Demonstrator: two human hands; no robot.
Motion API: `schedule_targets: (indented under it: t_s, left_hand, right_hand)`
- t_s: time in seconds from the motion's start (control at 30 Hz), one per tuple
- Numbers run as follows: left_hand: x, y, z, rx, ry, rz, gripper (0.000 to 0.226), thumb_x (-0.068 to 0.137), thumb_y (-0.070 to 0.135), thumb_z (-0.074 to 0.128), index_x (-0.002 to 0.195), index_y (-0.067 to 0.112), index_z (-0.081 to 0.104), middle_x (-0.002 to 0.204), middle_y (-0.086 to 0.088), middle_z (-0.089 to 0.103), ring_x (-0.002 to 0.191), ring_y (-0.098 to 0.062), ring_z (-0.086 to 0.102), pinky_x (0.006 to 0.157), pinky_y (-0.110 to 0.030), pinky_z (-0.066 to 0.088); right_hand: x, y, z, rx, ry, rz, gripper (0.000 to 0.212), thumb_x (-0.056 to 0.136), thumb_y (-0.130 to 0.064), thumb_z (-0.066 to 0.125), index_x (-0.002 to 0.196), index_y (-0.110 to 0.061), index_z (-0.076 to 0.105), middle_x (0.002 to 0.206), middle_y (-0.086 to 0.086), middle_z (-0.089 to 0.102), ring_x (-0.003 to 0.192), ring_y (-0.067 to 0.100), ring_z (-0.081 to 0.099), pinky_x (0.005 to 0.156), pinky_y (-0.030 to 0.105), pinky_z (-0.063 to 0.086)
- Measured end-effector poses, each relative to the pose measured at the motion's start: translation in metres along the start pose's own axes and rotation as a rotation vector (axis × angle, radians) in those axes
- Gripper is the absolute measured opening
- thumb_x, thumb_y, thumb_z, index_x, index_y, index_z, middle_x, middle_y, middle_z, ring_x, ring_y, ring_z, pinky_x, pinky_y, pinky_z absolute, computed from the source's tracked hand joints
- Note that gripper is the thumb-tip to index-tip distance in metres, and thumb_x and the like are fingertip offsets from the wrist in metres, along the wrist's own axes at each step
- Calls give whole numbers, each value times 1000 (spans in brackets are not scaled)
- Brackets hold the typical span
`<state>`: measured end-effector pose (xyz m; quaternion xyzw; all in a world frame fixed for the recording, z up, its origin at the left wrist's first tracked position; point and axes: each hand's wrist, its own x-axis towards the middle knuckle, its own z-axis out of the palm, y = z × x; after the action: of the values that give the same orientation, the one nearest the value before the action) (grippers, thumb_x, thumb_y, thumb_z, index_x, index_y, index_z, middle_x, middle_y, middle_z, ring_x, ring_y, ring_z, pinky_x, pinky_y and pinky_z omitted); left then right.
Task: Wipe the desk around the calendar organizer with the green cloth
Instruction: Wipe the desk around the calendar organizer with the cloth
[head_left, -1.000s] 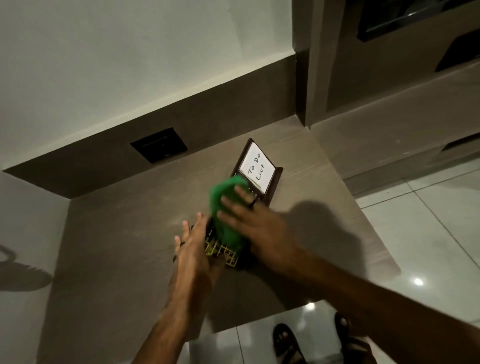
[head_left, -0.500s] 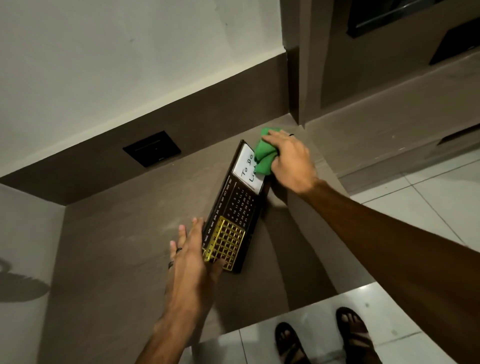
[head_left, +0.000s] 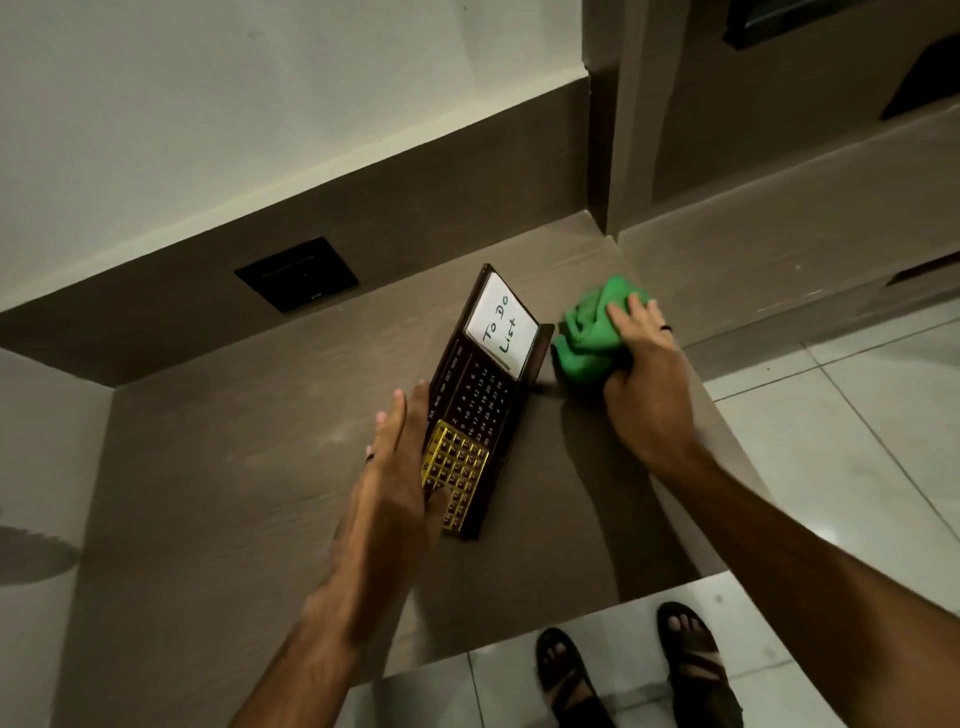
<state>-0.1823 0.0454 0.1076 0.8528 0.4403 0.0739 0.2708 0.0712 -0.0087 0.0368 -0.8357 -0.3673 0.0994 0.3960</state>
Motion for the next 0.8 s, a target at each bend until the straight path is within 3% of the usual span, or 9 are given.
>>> schedule_targets:
  t_s: [0.07, 0.2, 0.4, 0.67, 0.8]
  left_hand:
    - [-3, -1, -1, 16, 0, 36, 104, 80, 0, 70, 153, 23, 0, 162, -5, 6, 149, -28, 5, 120, -47, 19]
    - [-2, 0, -2, 58, -8, 43, 99, 83, 5, 69, 154, 17, 2, 163, -7, 7, 149, -28, 3, 121, -44, 14]
    - [-1, -1, 0, 82, -4, 17, 100, 87, 16, 65, 152, 32, -9, 163, 6, -1, 149, -20, -3, 120, -40, 7]
    - [4, -2, 3, 89, -24, -53, 107, 86, 19, 65, 148, 43, -18, 163, 9, -6, 149, -18, -7, 115, -38, 1]
    - [5, -2, 3, 96, -24, -57, 107, 87, 20, 65, 146, 44, -20, 162, 10, -8, 148, -17, -9, 113, -37, 0]
  right_hand:
    - [3, -6, -2, 38, 28, -48, 79, 71, 19, 52, 143, -13, 43, 154, 13, 34, 146, 30, 22, 118, 45, 22]
    - [-19, -6, 5, 60, -239, -346, 75, 68, 21, 53, 136, -11, 52, 151, 14, 40, 143, 29, 29, 118, 45, 25]
    - [-6, 3, 3, 121, -219, -143, 75, 70, 22, 48, 133, -18, 56, 152, 14, 38, 141, 29, 33, 116, 50, 28]
    - [9, -6, -12, 102, -110, -161, 72, 73, 25, 52, 135, -11, 55, 149, 18, 41, 141, 32, 32, 115, 52, 28]
    - [8, -12, -6, 65, -99, -201, 71, 74, 23, 55, 136, -12, 53, 150, 16, 40, 143, 31, 29, 119, 45, 20]
